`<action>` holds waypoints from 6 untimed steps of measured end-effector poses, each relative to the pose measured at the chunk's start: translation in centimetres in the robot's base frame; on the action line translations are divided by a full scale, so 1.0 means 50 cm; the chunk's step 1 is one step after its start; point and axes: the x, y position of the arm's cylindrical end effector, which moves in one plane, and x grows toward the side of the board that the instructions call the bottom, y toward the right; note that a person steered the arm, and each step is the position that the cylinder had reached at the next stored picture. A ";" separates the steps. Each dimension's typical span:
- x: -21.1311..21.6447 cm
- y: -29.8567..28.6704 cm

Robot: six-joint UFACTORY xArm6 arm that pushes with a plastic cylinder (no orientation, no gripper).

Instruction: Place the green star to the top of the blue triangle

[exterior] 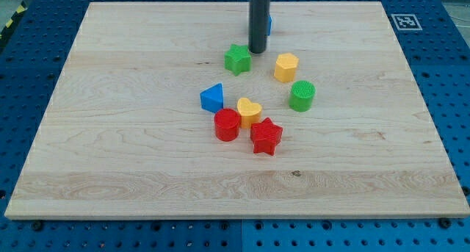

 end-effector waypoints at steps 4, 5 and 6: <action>0.066 -0.050; 0.070 -0.071; 0.084 -0.019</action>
